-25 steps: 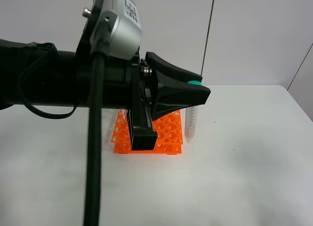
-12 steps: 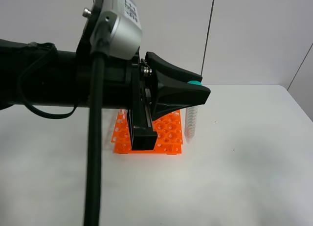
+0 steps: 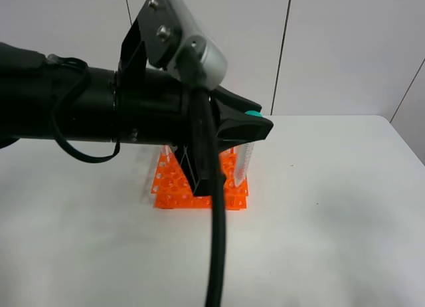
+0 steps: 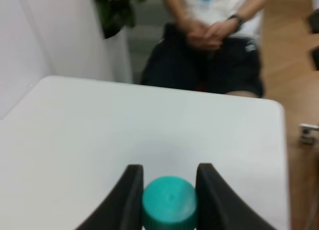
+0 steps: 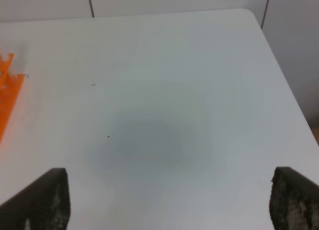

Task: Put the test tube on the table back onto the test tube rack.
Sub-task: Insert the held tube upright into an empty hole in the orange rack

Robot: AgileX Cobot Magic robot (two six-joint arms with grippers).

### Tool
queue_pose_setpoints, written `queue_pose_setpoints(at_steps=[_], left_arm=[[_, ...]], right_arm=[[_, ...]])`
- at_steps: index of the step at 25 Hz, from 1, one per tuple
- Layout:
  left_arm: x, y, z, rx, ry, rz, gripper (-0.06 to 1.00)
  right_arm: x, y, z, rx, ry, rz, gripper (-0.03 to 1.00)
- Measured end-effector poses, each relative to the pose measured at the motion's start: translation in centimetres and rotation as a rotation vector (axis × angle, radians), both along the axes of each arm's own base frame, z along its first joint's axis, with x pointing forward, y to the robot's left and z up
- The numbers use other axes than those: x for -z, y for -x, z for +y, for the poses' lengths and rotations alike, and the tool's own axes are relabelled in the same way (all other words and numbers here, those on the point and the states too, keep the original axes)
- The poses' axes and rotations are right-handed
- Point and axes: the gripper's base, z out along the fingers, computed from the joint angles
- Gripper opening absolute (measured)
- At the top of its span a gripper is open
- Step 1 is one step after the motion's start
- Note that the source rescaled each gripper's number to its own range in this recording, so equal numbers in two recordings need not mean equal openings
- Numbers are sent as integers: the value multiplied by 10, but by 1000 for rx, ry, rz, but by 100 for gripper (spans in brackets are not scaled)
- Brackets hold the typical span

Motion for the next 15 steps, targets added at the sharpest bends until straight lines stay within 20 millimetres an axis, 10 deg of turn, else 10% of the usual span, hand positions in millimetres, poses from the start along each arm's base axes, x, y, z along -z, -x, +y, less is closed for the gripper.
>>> queue_pose_setpoints(at_steps=[15], left_arm=[[15, -44, 12, -427, 158, 66, 0]], right_arm=[[0, 0, 0, 0, 0, 0, 84]])
